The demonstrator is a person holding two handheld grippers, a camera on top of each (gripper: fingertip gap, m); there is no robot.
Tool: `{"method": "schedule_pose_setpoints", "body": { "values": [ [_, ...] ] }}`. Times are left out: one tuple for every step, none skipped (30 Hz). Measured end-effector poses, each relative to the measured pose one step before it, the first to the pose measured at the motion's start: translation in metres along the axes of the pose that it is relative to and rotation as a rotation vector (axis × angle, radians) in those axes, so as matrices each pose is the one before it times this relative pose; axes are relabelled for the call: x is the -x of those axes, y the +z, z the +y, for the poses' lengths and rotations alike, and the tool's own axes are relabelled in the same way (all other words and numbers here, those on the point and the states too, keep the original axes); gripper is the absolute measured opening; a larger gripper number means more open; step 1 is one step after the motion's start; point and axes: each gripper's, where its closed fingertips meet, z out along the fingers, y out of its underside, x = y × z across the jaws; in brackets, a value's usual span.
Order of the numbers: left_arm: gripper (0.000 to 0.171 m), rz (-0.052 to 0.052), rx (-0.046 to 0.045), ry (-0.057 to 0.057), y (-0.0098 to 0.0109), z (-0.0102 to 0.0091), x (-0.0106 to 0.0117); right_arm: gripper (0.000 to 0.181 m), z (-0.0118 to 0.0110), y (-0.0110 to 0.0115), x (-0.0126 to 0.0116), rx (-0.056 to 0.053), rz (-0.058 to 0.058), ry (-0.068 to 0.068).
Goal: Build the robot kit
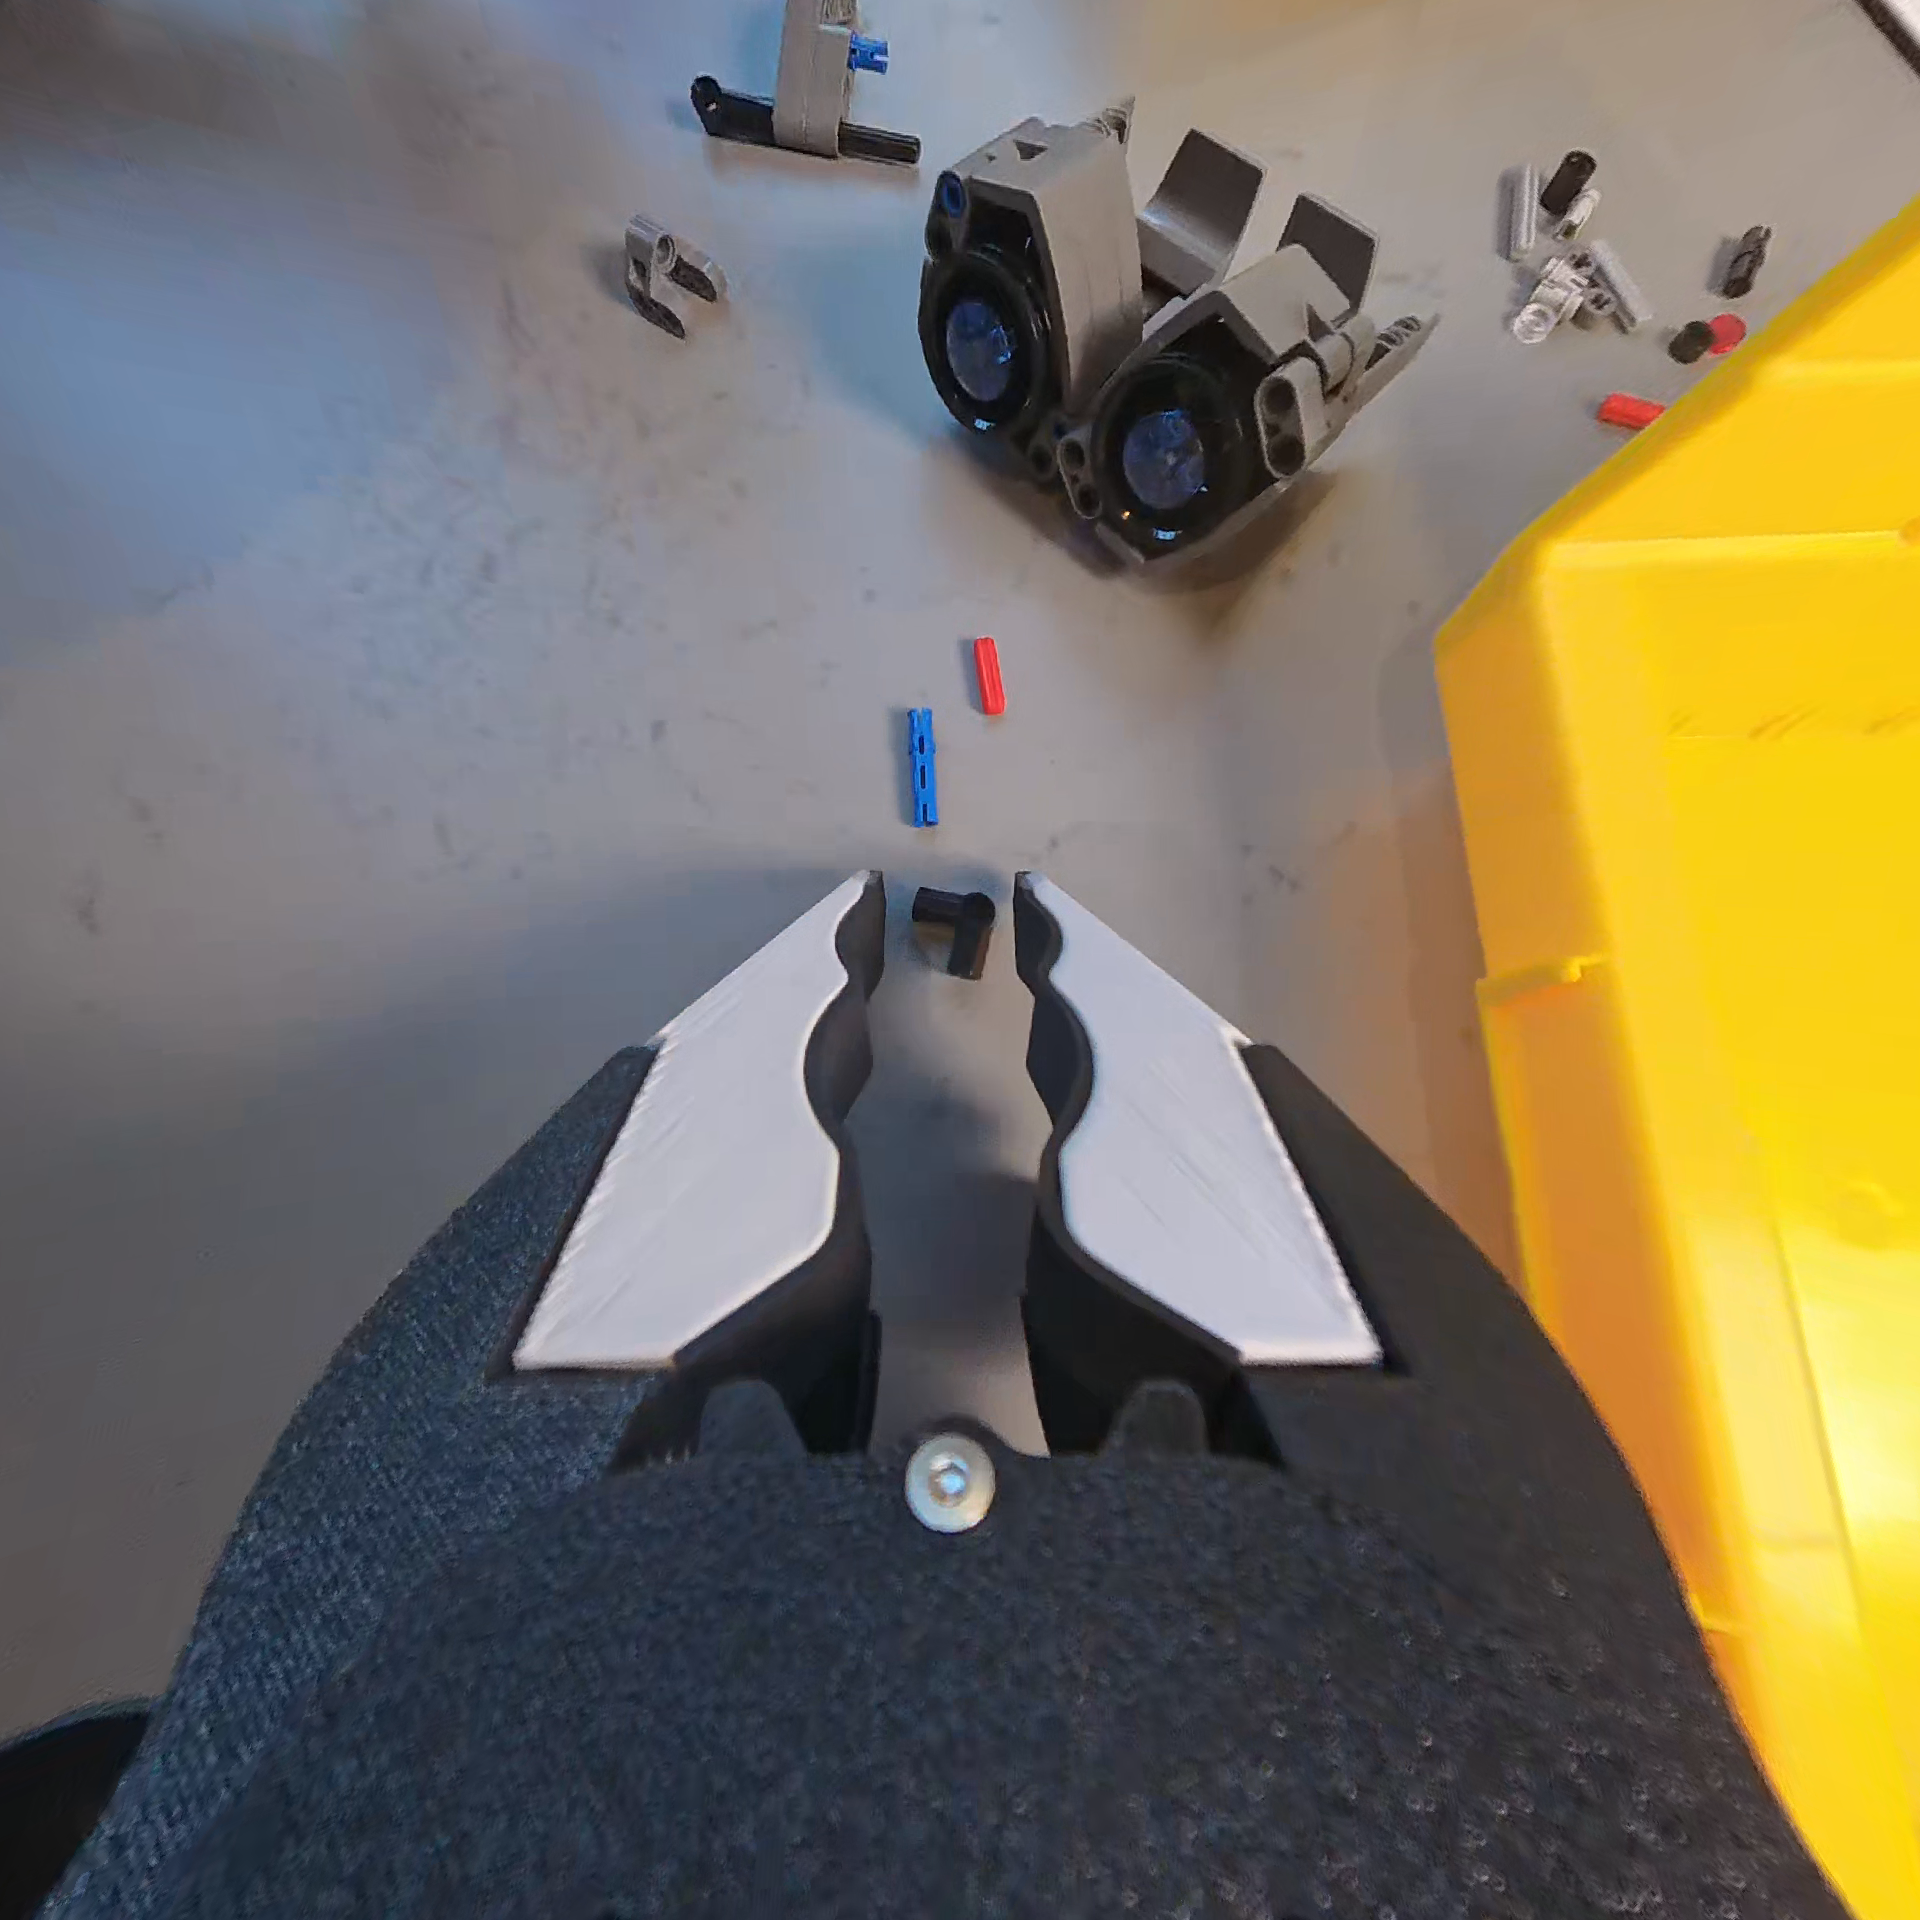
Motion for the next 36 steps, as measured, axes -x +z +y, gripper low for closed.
{"method": "schedule_pose_setpoints", "body": {
  "values": [
    [0.007, 0.0101, 0.00920, 0.0001, 0.00248, 0.00217, -0.00205, 0.023, 0.00123, 0.00107, -0.00098, 0.0092, 0.0014, 0.0070],
    [0.007, 0.0046, 0.01169, 0.0068, 0.00274, 0.00251, -0.00187, 0.023, -0.00068, -0.00031, 0.00020, 0.0025, -0.0013, 0.0071],
    [0.007, 0.0043, 0.01084, 0.0071, 0.00267, 0.00245, -0.00205, 0.023, 0.00090, -0.00008, -0.00028, 0.0126, 0.0042, 0.0077],
    [0.007, 0.0093, 0.01044, 0.0003, 0.00243, 0.00233, -0.00228, 0.023, 0.00177, -0.00004, -0.00096, 0.0157, 0.0127, 0.0059],
    [0.007, 0.0114, 0.00488, -0.0041, 0.00227, 0.00169, -0.00231, 0.026, 0.00165, -0.00028, -0.00001, 0.0148, 0.0062, 0.0088],
    [0.007, 0.0101, 0.00112, -0.0039, 0.00181, 0.00098, -0.00205, 0.028, 0.00028, -0.00072, 0.00106, 0.0064, -0.0015, 0.0151],
    [0.007, 0.0091, 0.00368, -0.0023, 0.00151, 0.00097, -0.00188, 0.029, -0.00094, -0.00088, 0.00148, 0.0015, -0.0048, 0.0215],
    [0.007, 0.0064, 0.00340, -0.0012, 0.00150, 0.00084, -0.00142, 0.030, -0.00132, -0.00057, 0.00155, 0.0010, -0.0040, 0.0197],
    [0.007, 0.0079, 0.00289, -0.0019, 0.00144, 0.00090, -0.00164, 0.029, -0.00043, 0.00019, -0.00076, 0.0080, 0.0109, 0.0186],
    [0.007, 0.0083, 0.00456, -0.0023, 0.00152, 0.00123, -0.00154, 0.025, 0.00142, 0.00110, -0.00211, 0.0188, 0.0201, 0.0059],
    [0.007, 0.0051, 0.00524, -0.0009, 0.00128, 0.00137, -0.00089, 0.015, 0.00335, 0.00137, -0.00050, 0.0253, 0.0123, -0.0148],
    [0.007, 0.0055, 0.00567, -0.0018, 0.00123, 0.00154, -0.00061, 0.014, -0.00123, -0.00019, 0.00281, -0.0066, -0.0096, -0.0267],
    [0.007, 0.0074, 0.00483, -0.0047, 0.00099, 0.00136, -0.00052, 0.014, -0.00239, -0.00020, 0.00919, -0.0184, -0.0507, -0.0376],
    [0.007, 0.0071, 0.00198, -0.0066, 0.00080, 0.00112, -0.00028, 0.014, -0.00485, 0.00045, 0.01011, -0.0359, -0.0447, -0.0594],
    [0.007, 0.0084, 0.00123, -0.0066, 0.00081, 0.00092, -0.00048, 0.014, -0.00258, 0.00211, 0.01152, -0.0190, -0.0423, -0.0753],
    [0.007, 0.0095, 0.00258, -0.0047, 0.00078, 0.00089, -0.00098, 0.014, -0.00180, 0.00354, 0.01103, -0.0037, -0.0321, -0.0704],
    [0.007, 0.0075, 0.00227, -0.0017, 0.00077, 0.00078, -0.00095, 0.014, -0.00369, 0.00446, 0.01099, -0.0029, -0.0334, -0.0558],
    [0.007, 0.0081, 0.00310, -0.0004, 0.00092, 0.00064, -0.00142, 0.014, -0.00577, 0.00502, 0.01082, -0.0098, -0.0362, -0.0421],
    [0.007, 0.0114, 0.00609, 0.0010, 0.00115, 0.00102, -0.00216, 0.014, -0.00541, 0.00516, 0.00819, -0.0061, -0.0260, -0.0341],
    [0.007, 0.0100, 0.00734, 0.0040, 0.00115, 0.00115, -0.00241, 0.014, -0.00219, 0.00471, 0.00409, 0.0104, -0.0074, -0.0292],
    [0.007, 0.0073, 0.00768, 0.0063, 0.00122, 0.00116, -0.00222, 0.015, -0.00174, 0.00154, -0.00008, 0.0064, 0.0092, -0.0181],
    [0.007, 0.0070, 0.00754, 0.0065, 0.00112, 0.00098, -0.00227, 0.018, -0.00082, -0.00054, -0.00313, 0.0040, 0.0173, 0.0095],
    [0.007, 0.0055, 0.00521, 0.0062, 0.00110, 0.00051, -0.00214, 0.025, 0.00226, -0.00084, -0.00344, 0.0178, 0.0122, 0.0303],
    [0.007, 0.0059, 0.00388, 0.0057, 0.00112, 0.00050, -0.00204, 0.033, 0.00345, -0.00109, -0.00187, 0.0248, 0.0031, 0.0376],
    [0.007, 0.0059, 0.00545, 0.0051, 0.00119, 0.00080, -0.00187, 0.036, 0.00262, -0.00209, -0.00262, 0.0250, 0.0141, 0.0391],
    [0.007, 0.0009, 0.00612, 0.0060, 0.00124, 0.00111, -0.00089, 0.038, 0.00159, -0.00267, -0.00148, 0.0253, 0.0172, 0.0342],
    [0.007, -0.0004, 0.00786, 0.0048, 0.00103, 0.00137, -0.00043, 0.039, 0.00010, -0.00243, 0.00289, 0.0205, -0.0006, 0.0288],
    [0.007, 0.0017, 0.00584, 0.0028, 0.00061, 0.00075, -0.00052, 0.039, -0.00189, -0.00122, 0.00534, 0.0088, -0.0098, 0.0174],
    [0.007, 0.0012, 0.00110, 0.0026, 0.00009, 0.00010, -0.00041, 0.039, -0.00365, 0.00033, 0.00345, -0.0014, 0.0042, 0.0069],
    [0.007, 0.0046, 0.00064, 0.0020, -0.00010, 0.00024, -0.00093, 0.039, -0.00343, 0.00175, 0.00268, -0.0023, 0.0040, -0.0049],
    [0.007, 0.0050, 0.00342, 0.0007, 0.00005, 0.00055, -0.00094, 0.039, -0.00114, 0.00220, 0.00239, 0.0070, -0.0031, -0.0158],
    [0.007, 0.0018, 0.00481, 0.0021, 0.00028, 0.00055, -0.00060, 0.039, -0.00038, 0.00193, -0.00051, 0.0067, 0.0055, -0.0214],
    [0.007, 0.0043, 0.00579, 0.0054, 0.00036, 0.00051, -0.00145, 0.038, 0.00054, 0.00131, -0.00195, 0.0085, 0.0056, -0.0095],
    [0.007, 0.0062, 0.00668, 0.0078, 0.00063, 0.00053, -0.00208, 0.036, 0.00041, 0.00090, -0.00010, 0.0070, -0.0096, -0.0002],
    [0.007, 0.0031, 0.00744, 0.0094, 0.00073, 0.00064, -0.00186, 0.032, -0.00066, 0.00080, 0.00016, -0.0008, -0.0107, -0.0003],
    [0.007, 0.0013, 0.00839, 0.0088, 0.00075, 0.00079, -0.00154, 0.028, 0.00037, 0.00120, -0.00093, 0.0048, -0.0026, 0.0033]
  ]
}}
